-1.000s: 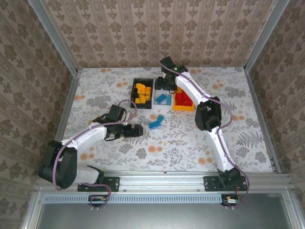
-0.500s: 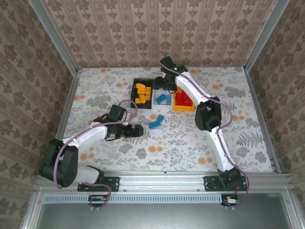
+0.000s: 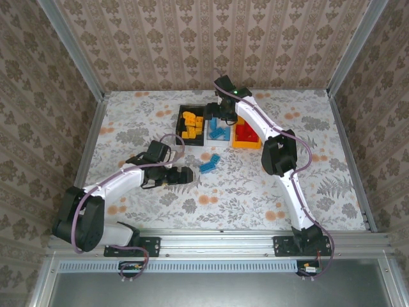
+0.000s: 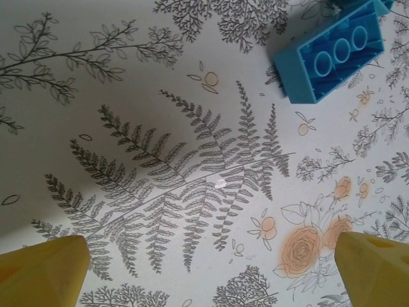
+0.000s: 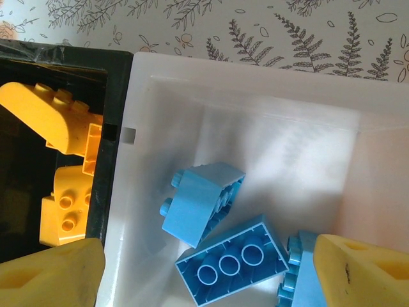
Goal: Sort the legos into containers by color
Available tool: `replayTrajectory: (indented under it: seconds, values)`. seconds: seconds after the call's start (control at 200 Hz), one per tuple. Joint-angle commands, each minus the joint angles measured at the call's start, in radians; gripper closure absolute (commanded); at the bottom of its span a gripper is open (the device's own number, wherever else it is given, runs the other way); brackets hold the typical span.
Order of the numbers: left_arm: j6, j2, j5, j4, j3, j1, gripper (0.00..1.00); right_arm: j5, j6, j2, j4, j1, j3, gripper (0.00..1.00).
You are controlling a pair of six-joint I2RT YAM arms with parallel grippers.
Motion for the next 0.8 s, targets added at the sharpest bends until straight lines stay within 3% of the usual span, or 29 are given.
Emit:
replayTrajectory:
  seconds: [0.0, 0.265, 0.575, 0.795]
  values:
    - [-0.034, -0.037, -0.022, -0.038, 0.052, -0.026, 0.00, -0.026, 0.009, -0.079, -0.029, -0.010, -0.055, 0.13]
    - [-0.116, -0.068, -0.089, -0.075, 0.121, -0.111, 0.00, -0.090, -0.017, -0.316, 0.081, -0.021, -0.316, 0.12]
    - [-0.227, -0.094, -0.157, 0.035, 0.121, -0.188, 0.00, -0.261, 0.033, -0.612, 0.259, -0.100, -0.684, 0.12]
    - [-0.234, -0.020, -0.215, 0.021, 0.160, -0.216, 0.00, -0.297, 0.066, -0.750, 0.326, -0.117, -0.863, 0.12]
